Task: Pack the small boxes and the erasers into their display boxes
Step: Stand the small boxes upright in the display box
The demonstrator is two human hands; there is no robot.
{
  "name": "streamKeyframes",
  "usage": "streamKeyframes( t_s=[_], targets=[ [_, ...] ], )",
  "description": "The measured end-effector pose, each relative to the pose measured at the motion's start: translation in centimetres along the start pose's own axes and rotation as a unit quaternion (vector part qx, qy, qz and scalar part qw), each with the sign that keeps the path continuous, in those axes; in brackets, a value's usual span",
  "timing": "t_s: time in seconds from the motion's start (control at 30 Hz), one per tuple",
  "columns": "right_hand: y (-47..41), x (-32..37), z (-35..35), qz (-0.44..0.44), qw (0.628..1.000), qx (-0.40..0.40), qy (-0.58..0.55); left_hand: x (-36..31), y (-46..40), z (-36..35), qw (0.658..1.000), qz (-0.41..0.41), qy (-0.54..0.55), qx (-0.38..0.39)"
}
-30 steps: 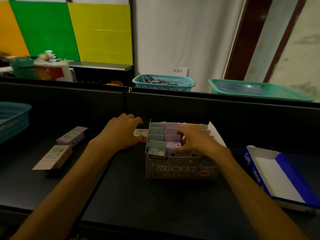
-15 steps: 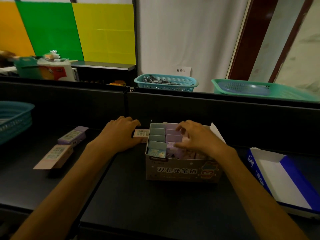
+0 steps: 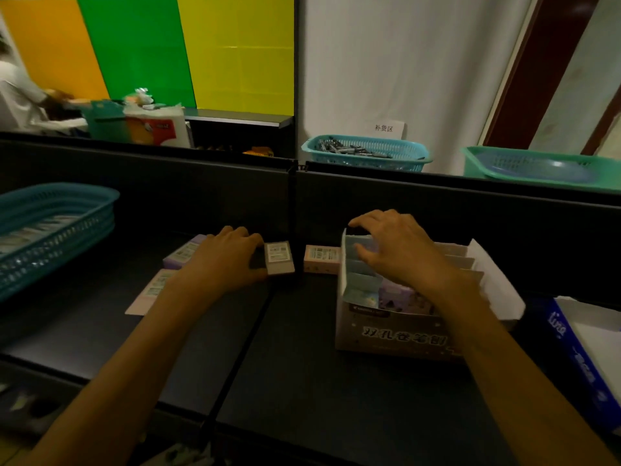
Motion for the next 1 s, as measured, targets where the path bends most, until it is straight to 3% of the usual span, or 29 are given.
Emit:
streamKeyframes(
  t_s=[0.3, 0.47, 0.67, 1.0],
  targets=[
    [-4.9, 9.8, -2.6, -0.011, 1.0, 0.011, -0.002, 10.7, 0.1, -1.2, 1.0, 0.019, -0.003, -0.003],
    [-5.8, 13.6, -7.1, -0.073, 0.995, 0.063, -0.019, 15.1, -0.1, -3.1, 1.0, 0.004, 0.014, 0.001],
    [-5.4, 14.7, -11.8, -0.164, 0.982, 0.097, -0.02, 16.6, -1.2, -5.3, 0.997, 0.007, 0.07, 0.011],
    [-4.6, 14.2, -14.5, -0.21, 0.976, 0.053, 0.006, 16.4, -2.4, -7.7, 0.996, -0.001, 0.092, 0.014]
  ],
)
Point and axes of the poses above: each hand's wrist, its own y-axis away from the middle knuckle, its own z-axis out of the back of the hand, x = y × z, the point moved 2 cm from there along -y, towards the middle knuckle, and after that the axes turned 14 degrees about -x, right-handed, at the moved point
